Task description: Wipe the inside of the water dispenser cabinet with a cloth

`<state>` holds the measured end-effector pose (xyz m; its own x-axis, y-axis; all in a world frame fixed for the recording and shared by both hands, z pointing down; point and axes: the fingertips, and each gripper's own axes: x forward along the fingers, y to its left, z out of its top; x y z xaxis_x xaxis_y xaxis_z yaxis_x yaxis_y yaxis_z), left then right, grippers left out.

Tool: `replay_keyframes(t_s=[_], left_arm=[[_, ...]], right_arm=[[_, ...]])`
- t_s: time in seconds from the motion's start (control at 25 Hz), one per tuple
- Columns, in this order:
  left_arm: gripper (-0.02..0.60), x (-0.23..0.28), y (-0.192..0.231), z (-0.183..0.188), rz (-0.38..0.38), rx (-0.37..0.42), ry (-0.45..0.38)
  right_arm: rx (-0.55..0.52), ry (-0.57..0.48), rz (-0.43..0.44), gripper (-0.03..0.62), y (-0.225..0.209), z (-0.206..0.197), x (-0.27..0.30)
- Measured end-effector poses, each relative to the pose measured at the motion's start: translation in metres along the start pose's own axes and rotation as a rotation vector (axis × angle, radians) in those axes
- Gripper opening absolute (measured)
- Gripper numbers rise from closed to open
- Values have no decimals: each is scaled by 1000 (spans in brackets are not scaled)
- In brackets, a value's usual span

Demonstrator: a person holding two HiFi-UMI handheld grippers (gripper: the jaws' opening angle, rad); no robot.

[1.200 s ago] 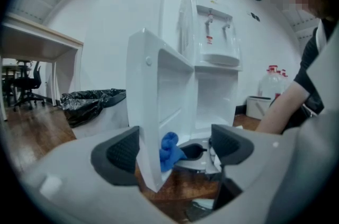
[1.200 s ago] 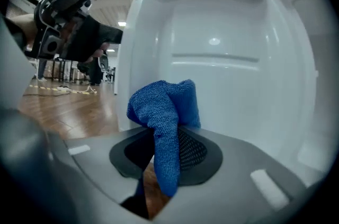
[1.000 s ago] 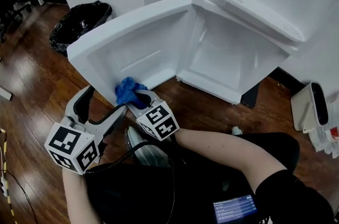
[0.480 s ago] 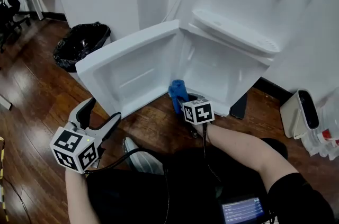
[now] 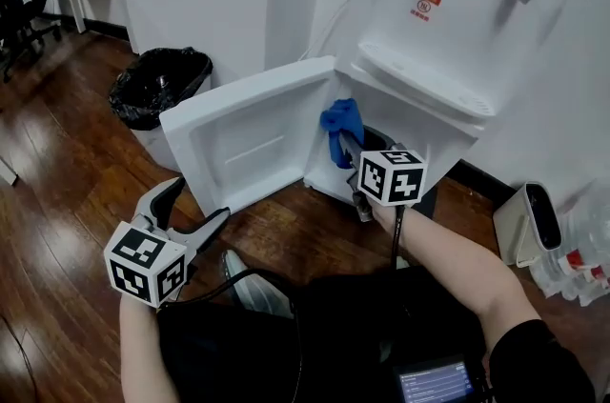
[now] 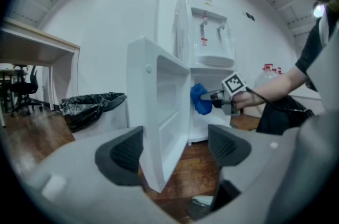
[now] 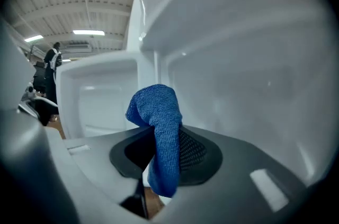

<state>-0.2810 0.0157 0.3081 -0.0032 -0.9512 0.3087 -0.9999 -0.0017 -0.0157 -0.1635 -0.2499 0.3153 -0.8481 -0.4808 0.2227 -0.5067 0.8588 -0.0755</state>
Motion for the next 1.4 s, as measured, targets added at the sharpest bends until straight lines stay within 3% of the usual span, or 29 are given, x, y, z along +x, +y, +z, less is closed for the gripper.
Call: replay_keyframes(t_s=[0.16, 0.28, 0.48, 0.76, 0.92, 1.0, 1.08, 1.2, 1.28, 1.32, 1.4], left_arm=[[385, -1, 1, 0, 4, -2, 2], [385, -1, 0, -1, 7, -5, 5], [387, 3, -4, 4, -14, 9, 3], [399, -1, -7, 4, -38, -17, 5], [439, 0, -13, 0, -62, 66, 51], [476, -1, -15, -2, -75, 111, 66], [490, -2, -16, -1, -91, 100, 63], [508, 0, -18, -4, -122, 57, 55], [548, 1, -22, -4, -142, 52, 47], [554, 1, -24, -3, -149, 51, 41], [555, -1, -23, 1, -153, 32, 30]], right_arm=[[15, -160, 63, 101, 27, 72, -14], [50, -169, 129, 101, 62, 87, -12], [-14, -229, 250, 101, 135, 107, -28], [-195, -202, 618, 101, 281, 94, -50], [-403, -202, 754, 101, 330, 79, -58], [-455, -150, 824, 101, 341, 54, -52], [-400, -105, 916, 101, 344, 29, -45], [-144, -105, 1070, 101, 333, 13, -38], [-3, -97, 1121, 101, 320, 5, -31], [24, -84, 1131, 101, 315, -4, -28], [-23, -42, 1131, 101, 313, -35, -21]])
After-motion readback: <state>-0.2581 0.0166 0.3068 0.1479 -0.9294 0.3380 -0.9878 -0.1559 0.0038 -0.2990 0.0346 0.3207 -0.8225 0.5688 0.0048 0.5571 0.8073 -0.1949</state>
